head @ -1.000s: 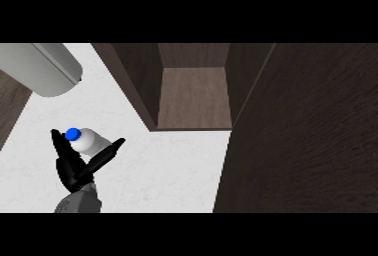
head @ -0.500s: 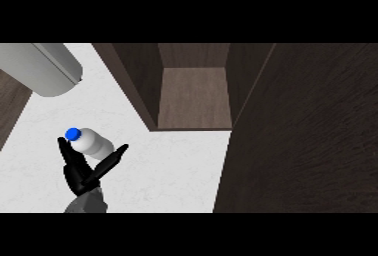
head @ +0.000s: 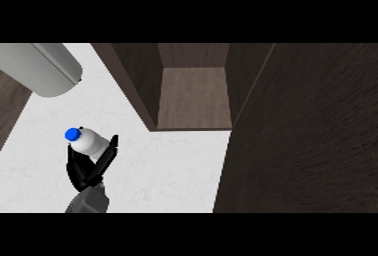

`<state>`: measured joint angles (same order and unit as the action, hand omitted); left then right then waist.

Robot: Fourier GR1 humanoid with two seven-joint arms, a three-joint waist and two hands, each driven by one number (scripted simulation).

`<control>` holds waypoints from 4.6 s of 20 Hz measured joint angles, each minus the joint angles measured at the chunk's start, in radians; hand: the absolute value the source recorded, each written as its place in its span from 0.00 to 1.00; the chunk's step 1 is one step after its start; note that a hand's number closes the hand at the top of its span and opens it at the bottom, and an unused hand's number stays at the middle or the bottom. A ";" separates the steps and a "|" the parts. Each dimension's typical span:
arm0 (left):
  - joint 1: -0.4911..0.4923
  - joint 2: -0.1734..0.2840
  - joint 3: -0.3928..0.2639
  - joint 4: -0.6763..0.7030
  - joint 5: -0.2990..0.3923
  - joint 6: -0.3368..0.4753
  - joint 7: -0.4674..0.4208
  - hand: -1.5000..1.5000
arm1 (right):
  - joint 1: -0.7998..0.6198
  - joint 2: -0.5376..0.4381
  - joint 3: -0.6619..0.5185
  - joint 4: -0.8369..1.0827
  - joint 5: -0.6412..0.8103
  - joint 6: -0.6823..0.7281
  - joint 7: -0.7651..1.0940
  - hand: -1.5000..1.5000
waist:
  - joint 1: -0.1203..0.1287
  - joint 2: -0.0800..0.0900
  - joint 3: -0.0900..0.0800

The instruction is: Pick up the bottled water, place it into the cabinet and close the cabinet

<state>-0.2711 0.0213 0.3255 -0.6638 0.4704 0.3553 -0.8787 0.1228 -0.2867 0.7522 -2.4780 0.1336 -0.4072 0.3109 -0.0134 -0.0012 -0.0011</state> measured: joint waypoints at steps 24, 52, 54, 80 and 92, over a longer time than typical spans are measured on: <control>0.186 0.001 -0.311 -0.155 -0.117 -0.423 0.024 1.00 | 0.012 -0.052 -0.007 0.005 -0.014 -0.020 -0.046 0.00 | 0.010 -0.004 0.002; 0.211 -0.021 -0.666 -0.879 -0.145 -0.023 0.545 1.00 | -0.001 -0.060 -0.003 0.002 -0.017 -0.039 -0.042 0.00 | 0.005 -0.001 0.001; 0.146 -0.021 -0.669 -0.852 -0.136 0.015 0.571 1.00 | 0.004 -0.049 0.014 0.010 -0.014 -0.047 -0.058 0.00 | 0.004 -0.001 0.001; -0.501 -0.015 -0.562 -0.298 -0.205 0.261 0.681 1.00 | 0.020 -0.085 0.012 0.004 -0.018 -0.057 -0.080 0.00 | -0.008 0.002 0.001; -0.692 -0.015 -0.497 0.093 -0.232 0.324 0.564 1.00 | 0.024 -0.099 0.000 0.000 -0.044 -0.046 -0.104 0.00 | -0.025 0.007 0.001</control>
<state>-0.9631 0.0066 -0.1711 -0.5711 0.2382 0.6790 -0.3145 0.1471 -0.3856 0.7518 -2.4776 0.0895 -0.4528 0.2070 -0.0386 0.0058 -0.0003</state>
